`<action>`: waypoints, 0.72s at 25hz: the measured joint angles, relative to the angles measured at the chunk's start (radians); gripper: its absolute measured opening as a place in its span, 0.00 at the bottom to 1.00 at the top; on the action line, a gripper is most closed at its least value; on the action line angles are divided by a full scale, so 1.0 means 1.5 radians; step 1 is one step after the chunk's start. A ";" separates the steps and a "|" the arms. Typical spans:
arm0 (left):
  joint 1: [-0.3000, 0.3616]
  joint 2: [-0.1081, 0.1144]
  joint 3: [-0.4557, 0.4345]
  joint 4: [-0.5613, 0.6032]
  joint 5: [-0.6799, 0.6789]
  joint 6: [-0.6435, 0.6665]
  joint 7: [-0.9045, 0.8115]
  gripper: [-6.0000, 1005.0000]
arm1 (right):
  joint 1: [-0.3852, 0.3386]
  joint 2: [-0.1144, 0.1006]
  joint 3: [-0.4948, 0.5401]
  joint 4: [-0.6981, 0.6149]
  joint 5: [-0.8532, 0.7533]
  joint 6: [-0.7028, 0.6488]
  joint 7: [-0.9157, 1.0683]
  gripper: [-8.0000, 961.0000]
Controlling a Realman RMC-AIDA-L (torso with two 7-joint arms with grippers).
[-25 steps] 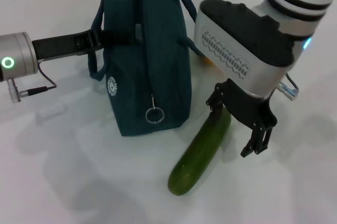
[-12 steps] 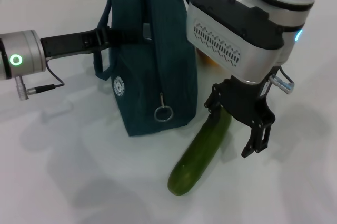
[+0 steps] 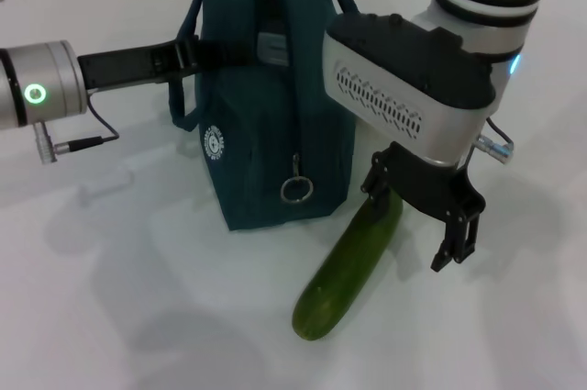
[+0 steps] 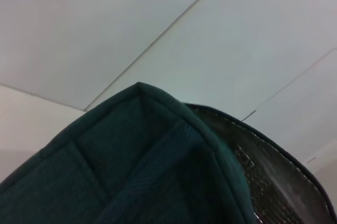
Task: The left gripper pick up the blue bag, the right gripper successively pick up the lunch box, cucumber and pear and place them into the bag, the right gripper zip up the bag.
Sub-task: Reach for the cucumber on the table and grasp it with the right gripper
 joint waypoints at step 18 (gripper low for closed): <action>0.003 0.000 0.001 0.000 -0.003 -0.001 -0.001 0.04 | -0.041 0.000 -0.041 -0.068 0.008 0.031 -0.009 0.84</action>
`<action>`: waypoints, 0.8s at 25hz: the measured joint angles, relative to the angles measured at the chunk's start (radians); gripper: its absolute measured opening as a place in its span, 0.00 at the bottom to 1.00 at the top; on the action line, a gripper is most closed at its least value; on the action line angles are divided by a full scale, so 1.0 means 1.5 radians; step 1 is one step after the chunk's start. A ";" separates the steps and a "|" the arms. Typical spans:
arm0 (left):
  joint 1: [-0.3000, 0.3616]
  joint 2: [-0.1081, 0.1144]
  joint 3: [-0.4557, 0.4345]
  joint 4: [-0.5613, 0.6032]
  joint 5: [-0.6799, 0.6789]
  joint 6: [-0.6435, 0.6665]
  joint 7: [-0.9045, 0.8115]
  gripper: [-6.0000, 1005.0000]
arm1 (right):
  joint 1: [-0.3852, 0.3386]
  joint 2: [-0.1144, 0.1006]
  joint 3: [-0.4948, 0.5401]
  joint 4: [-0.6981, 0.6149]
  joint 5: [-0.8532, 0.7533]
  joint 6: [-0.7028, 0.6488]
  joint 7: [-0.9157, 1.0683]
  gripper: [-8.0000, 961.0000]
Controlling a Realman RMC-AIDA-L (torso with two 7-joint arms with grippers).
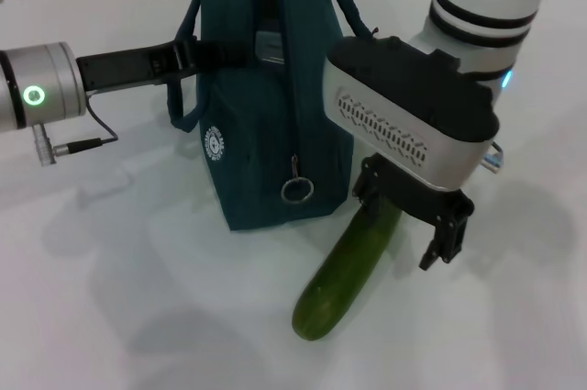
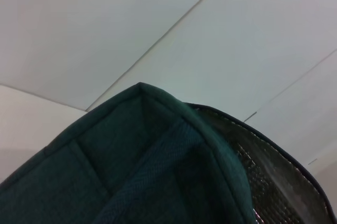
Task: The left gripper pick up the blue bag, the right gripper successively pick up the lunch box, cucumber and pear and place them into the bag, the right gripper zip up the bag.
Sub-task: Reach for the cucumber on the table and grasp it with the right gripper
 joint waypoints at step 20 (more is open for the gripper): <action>-0.005 0.002 0.003 0.000 0.000 -0.006 0.016 0.04 | 0.019 0.000 -0.056 0.037 0.055 0.077 0.065 0.88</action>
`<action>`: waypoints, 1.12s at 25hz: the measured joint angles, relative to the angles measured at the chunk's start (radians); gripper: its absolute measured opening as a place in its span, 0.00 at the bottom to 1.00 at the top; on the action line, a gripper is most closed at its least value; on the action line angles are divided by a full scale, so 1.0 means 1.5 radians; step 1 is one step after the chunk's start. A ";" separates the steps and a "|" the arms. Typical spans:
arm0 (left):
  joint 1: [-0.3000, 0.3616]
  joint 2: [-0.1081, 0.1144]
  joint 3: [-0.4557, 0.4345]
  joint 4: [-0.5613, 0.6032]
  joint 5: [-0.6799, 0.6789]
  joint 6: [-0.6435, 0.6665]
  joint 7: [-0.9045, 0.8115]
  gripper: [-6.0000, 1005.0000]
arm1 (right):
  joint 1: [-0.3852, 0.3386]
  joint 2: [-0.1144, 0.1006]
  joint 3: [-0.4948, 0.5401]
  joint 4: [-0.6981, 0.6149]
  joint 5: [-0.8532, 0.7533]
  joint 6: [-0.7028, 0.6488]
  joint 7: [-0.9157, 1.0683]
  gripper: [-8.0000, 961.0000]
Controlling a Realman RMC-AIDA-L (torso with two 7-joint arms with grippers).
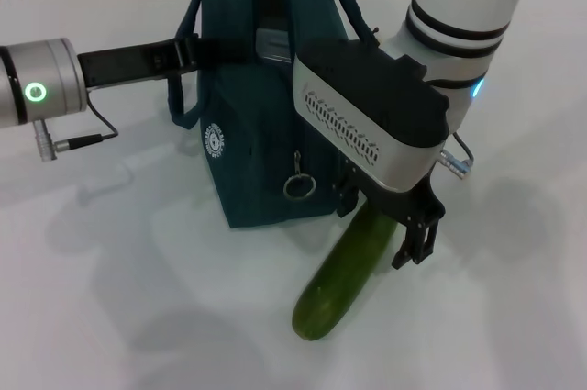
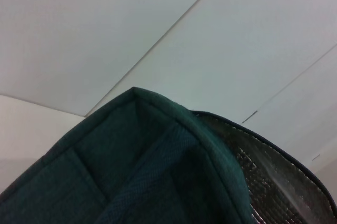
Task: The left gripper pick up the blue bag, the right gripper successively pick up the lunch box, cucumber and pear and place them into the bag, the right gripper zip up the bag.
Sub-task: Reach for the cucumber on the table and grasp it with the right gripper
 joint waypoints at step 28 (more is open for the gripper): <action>0.006 0.002 0.000 0.000 0.001 0.001 0.003 0.04 | -0.026 0.000 -0.031 0.007 0.050 0.034 0.021 0.88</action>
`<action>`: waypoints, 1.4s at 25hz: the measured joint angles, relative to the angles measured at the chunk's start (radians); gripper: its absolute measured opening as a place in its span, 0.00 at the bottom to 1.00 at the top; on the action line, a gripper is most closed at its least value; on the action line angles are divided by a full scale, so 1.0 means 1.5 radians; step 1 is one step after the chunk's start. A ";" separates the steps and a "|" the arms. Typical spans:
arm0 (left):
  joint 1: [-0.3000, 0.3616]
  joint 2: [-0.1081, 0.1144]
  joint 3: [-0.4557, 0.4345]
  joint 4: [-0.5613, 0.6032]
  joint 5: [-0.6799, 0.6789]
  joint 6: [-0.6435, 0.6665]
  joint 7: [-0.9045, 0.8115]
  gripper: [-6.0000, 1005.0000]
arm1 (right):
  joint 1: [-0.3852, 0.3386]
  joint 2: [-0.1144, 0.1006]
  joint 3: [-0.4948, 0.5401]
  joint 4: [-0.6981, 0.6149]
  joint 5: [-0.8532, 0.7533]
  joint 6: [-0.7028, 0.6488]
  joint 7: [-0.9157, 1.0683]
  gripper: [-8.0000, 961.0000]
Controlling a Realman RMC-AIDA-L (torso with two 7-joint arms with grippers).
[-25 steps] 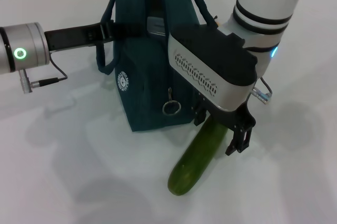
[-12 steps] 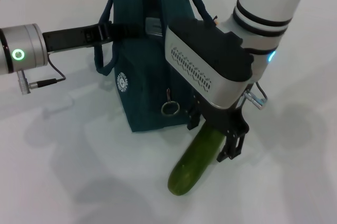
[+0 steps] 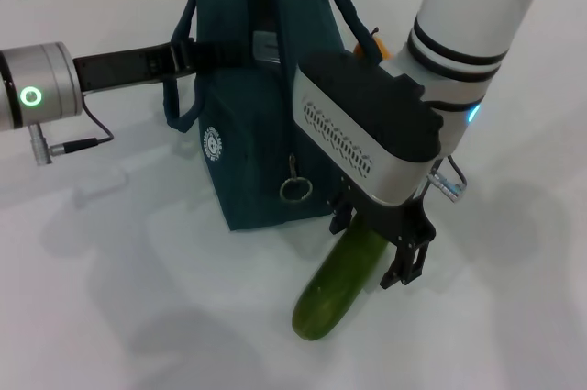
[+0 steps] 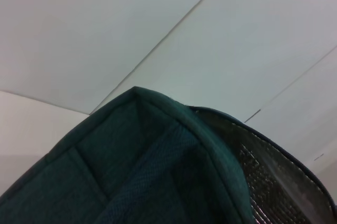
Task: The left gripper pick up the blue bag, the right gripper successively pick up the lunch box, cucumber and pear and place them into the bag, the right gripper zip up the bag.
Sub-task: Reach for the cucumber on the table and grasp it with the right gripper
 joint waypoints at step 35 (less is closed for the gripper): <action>-0.005 -0.003 0.000 -0.001 0.002 -0.003 0.000 0.04 | -0.010 0.000 -0.048 0.049 0.028 0.044 -0.044 0.88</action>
